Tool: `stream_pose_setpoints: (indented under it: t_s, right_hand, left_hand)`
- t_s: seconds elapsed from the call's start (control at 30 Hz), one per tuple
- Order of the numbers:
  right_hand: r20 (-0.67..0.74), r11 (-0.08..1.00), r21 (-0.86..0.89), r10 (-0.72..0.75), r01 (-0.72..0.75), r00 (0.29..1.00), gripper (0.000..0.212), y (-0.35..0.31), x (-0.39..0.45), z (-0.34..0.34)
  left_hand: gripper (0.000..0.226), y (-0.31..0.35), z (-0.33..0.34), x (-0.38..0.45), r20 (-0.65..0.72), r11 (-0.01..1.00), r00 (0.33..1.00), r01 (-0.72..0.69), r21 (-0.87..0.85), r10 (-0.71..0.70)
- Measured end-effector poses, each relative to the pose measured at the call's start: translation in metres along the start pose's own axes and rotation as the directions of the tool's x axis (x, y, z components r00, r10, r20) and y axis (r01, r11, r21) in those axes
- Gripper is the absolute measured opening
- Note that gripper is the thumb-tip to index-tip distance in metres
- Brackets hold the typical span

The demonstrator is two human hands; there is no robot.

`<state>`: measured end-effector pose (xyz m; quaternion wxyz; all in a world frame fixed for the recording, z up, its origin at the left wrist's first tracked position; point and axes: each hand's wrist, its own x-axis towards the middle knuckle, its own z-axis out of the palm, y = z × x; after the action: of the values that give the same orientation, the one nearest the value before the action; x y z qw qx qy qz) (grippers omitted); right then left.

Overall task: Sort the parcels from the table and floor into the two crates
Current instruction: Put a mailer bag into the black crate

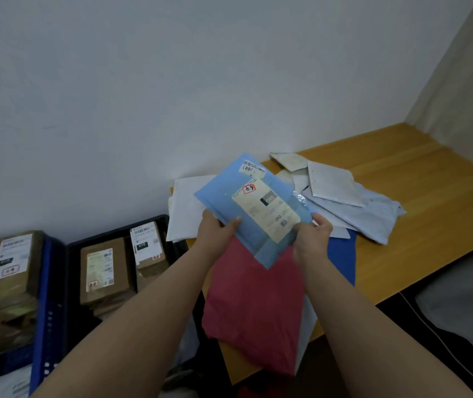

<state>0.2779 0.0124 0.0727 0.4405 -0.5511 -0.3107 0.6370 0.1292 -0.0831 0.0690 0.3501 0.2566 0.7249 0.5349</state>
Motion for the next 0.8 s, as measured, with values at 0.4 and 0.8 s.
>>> stream_pose_setpoints:
  t_s: [0.4,0.8]
  right_hand:
    - [0.281,0.917,-0.344,-0.106,0.204,0.954,0.029,0.013,-0.007,-0.007]
    - [0.542,0.578,-0.622,-0.17,0.529,0.823,0.071,0.013,-0.018,0.006]
  left_hand:
    - [0.036,0.01,-0.026,0.007,-0.003,0.974,0.985,-0.168,0.152,0.171]
    - [0.044,0.042,-0.028,0.007,0.52,-0.179,0.801,-0.488,0.854,0.296]
